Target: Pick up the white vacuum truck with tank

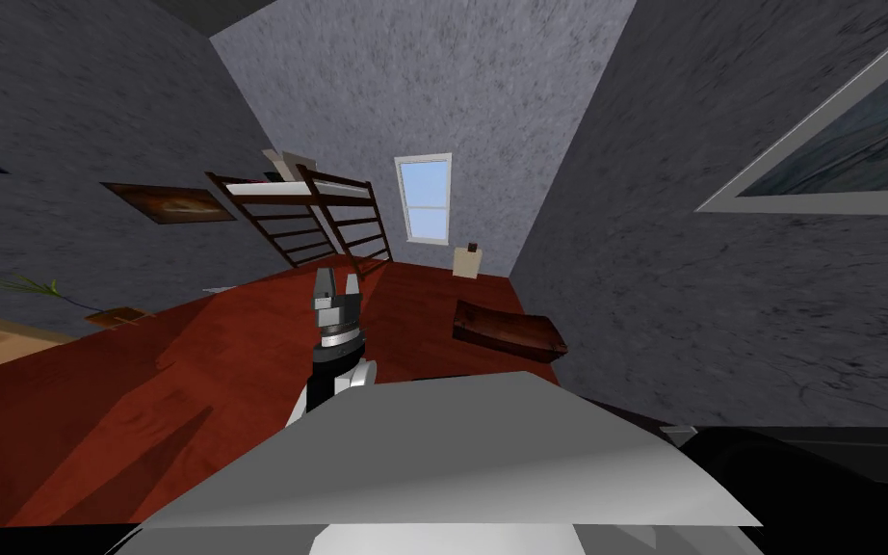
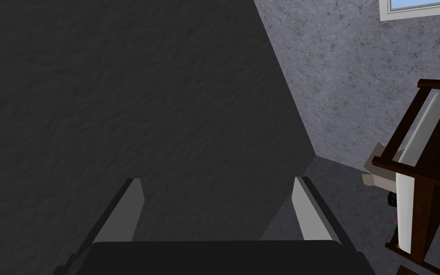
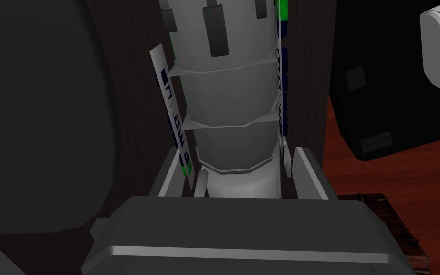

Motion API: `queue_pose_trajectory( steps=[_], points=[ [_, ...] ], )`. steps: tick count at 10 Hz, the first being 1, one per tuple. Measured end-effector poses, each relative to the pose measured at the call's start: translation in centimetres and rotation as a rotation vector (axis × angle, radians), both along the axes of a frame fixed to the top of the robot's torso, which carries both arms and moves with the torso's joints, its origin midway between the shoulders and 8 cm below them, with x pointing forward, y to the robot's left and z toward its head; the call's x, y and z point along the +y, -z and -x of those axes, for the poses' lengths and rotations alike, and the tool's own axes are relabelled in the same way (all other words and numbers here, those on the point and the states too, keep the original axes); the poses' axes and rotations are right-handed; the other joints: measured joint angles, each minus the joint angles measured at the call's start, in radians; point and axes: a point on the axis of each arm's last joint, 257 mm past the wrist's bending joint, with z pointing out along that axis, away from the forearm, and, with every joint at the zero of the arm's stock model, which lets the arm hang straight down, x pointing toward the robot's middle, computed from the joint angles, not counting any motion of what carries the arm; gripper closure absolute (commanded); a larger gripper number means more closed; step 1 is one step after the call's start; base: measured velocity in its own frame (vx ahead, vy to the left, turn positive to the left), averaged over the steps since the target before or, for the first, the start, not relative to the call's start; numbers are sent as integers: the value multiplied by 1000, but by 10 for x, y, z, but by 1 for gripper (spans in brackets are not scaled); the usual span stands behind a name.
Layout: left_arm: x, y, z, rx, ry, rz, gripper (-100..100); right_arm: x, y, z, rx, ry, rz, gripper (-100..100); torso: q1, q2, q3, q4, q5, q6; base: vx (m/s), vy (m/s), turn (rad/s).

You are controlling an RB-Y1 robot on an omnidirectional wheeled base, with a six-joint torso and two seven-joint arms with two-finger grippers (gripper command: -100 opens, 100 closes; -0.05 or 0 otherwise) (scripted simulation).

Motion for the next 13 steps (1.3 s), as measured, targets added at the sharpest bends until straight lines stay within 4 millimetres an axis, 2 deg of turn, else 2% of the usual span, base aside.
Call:
queue_pose_trajectory(
  steps=[3, 8, 10, 11, 13],
  points=[
    [0, 0, 0, 0, 0, 0, 0, -17, 3, -22, 8, -156, -31, 100, -13, -10, -5, -2, -4, 1, 182, -100, -473],
    [0, 0, 0, 0, 0, 0, 0, -42, 15, -64, -10, -327, -46, 100, -13, 0, 2, 4, -11, 0, 97, -30, -353],
    [0, 0, 0, 0, 0, 0, 0, -61, 18, -85, -13, -422, -53, 100, -18, -3, 1, 5, -13, 0, 104, -27, -334],
    [0, 0, 0, 0, 0, 0, 0, -65, 17, -93, -16, -440, -49, 100, -18, -1, 3, 6, -13, -2, 13, 11, -16],
    [0, 0, 0, 0, 0, 0, 0, -73, 16, -113, -21, -495, -49, 100, -16, -2, 2, 5, -12, 0, 131, -2, -418]
  ],
)
